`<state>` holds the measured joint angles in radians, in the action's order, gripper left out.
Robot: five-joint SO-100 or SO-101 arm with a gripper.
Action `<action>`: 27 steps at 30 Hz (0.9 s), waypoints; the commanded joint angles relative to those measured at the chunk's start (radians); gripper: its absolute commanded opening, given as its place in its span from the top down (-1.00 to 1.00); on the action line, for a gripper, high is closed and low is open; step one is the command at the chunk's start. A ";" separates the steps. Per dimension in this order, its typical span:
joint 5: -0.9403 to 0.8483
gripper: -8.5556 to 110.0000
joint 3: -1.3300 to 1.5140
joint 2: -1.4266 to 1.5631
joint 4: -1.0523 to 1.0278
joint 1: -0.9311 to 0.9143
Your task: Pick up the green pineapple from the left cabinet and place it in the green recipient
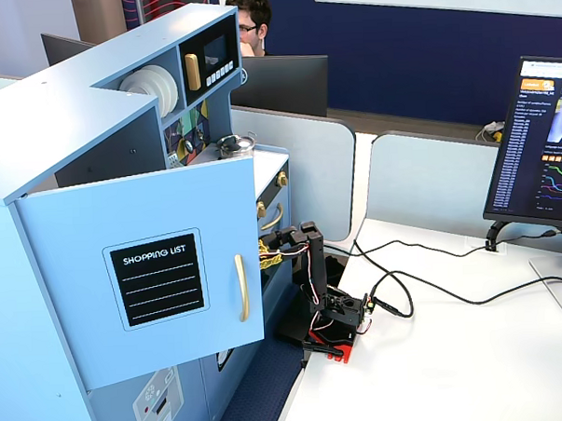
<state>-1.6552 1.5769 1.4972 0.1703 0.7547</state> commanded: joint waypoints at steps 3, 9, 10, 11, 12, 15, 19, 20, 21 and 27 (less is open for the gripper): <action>-0.012 0.24 -0.138 -0.029 0.020 -0.014; -0.064 0.86 -0.130 -0.029 -0.029 -0.008; -0.075 0.86 -0.129 -0.026 -0.032 -0.006; -0.080 0.86 -0.129 -0.021 -0.035 -0.003; -0.081 0.86 -0.129 -0.014 -0.038 0.003; -0.137 0.86 -0.109 0.041 -0.063 0.023; -0.255 0.86 -0.025 0.213 -0.138 0.037; -0.272 0.86 0.011 0.270 -0.150 0.041; -0.299 0.86 0.052 0.333 -0.166 0.044; -0.368 0.86 0.195 0.670 -0.362 -0.011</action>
<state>-1.9911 1.7487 1.9282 -0.0905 0.7885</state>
